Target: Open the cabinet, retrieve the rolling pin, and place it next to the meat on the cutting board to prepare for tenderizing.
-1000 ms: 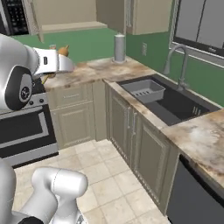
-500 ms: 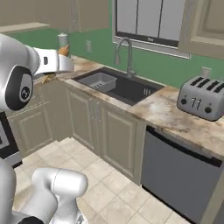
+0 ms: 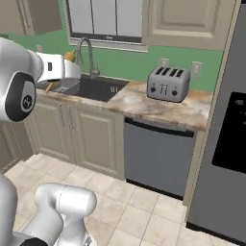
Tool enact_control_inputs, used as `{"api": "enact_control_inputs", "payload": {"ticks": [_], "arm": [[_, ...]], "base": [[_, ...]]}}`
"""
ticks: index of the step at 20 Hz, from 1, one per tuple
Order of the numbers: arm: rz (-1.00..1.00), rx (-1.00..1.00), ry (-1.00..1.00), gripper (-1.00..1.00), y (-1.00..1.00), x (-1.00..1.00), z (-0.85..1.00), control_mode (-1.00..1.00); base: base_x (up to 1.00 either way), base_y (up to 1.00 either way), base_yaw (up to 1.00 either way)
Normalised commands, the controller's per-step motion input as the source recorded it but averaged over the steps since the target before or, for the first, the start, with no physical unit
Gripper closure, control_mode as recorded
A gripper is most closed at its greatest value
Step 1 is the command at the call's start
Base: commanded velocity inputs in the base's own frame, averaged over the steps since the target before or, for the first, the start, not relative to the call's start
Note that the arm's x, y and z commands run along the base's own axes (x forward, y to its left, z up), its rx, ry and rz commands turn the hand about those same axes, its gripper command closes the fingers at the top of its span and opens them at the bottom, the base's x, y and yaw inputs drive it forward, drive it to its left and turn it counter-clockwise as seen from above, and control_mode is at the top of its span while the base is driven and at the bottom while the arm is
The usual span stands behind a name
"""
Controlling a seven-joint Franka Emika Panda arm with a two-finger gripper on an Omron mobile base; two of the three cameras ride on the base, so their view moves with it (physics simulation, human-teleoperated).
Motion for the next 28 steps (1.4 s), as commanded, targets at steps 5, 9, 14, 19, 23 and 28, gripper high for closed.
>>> {"api": "enact_control_inputs", "payload": {"ticks": [5, 9, 14, 19, 23, 28], "arm": [[0.0, 0.0, 0.0, 1.0, 0.0, 0.0, 0.0, 1.0], [0.0, 0.0, 0.0, 1.0, 0.0, 0.0, 0.0, 1.0], [0.0, 0.0, 0.0, 1.0, 0.0, 0.0, 0.0, 1.0], [0.0, 0.0, 0.0, 1.0, 0.0, 0.0, 0.0, 1.0], [0.0, 0.0, 0.0, 1.0, 0.0, 0.0, 0.0, 1.0], [0.0, 0.0, 0.0, 1.0, 0.0, 0.0, 0.0, 1.0]], "base": [[-0.6, 0.27, -0.57], [-0.68, 0.29, -0.56], [-0.71, 0.32, -0.55], [-0.74, 0.32, -0.54], [-0.74, 0.33, -0.54], [-0.69, 0.29, -0.56]]}}
